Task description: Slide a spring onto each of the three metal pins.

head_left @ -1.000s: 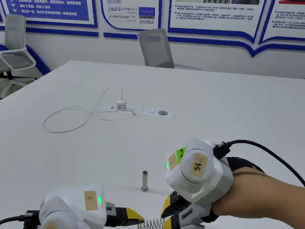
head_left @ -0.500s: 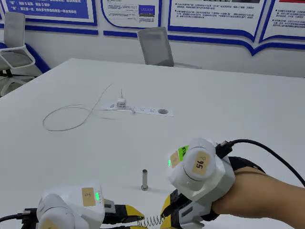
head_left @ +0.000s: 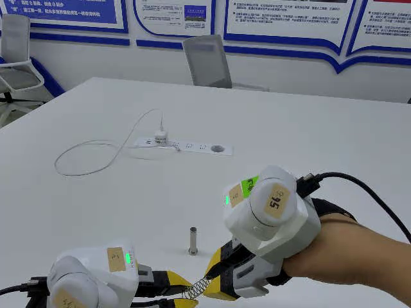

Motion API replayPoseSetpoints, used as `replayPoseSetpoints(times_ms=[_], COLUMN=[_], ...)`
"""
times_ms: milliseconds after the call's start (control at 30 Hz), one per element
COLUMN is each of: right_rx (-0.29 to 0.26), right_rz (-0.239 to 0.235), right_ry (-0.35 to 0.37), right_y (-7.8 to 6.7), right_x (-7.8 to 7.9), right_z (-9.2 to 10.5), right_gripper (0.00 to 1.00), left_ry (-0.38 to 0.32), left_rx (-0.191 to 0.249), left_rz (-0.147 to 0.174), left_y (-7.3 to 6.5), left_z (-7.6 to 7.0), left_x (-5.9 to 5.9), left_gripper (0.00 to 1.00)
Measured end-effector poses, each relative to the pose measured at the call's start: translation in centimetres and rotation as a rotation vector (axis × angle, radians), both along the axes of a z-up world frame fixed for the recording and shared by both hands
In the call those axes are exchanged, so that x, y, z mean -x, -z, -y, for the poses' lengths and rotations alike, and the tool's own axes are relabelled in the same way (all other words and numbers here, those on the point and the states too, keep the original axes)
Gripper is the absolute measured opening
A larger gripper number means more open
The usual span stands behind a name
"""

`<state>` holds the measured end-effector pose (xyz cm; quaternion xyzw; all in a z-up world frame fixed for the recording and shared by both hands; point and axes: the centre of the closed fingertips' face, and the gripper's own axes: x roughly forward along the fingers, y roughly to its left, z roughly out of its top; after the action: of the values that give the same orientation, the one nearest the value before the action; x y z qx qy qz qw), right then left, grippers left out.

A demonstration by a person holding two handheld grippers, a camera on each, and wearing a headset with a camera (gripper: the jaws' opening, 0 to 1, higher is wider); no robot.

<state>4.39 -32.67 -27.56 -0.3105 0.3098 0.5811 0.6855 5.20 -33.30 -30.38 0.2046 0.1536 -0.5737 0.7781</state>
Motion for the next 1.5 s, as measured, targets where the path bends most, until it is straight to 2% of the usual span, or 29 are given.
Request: replayPoseSetpoints(times_ms=[633, 1067, 1500], right_rx=[-0.024, -0.020, -0.020], right_rz=[0.014, 0.015, 0.022], right_ry=[-0.021, -0.019, 0.007], right_y=[-1.0, -1.0, -1.3], right_x=[-0.1, -0.3, -1.3], right_z=[-1.8, -1.9, -1.2], right_gripper=[0.12, 0.12, 0.12], left_ry=[-0.014, -0.026, -0.084], left_rx=[0.016, 0.028, 0.052], left_rz=[-0.004, -0.011, -0.021], left_y=[-0.4, -0.4, -0.3], left_z=[0.3, 0.3, -0.7], left_x=[-0.1, -0.1, -1.0], left_gripper=[0.10, 0.11, 0.27])
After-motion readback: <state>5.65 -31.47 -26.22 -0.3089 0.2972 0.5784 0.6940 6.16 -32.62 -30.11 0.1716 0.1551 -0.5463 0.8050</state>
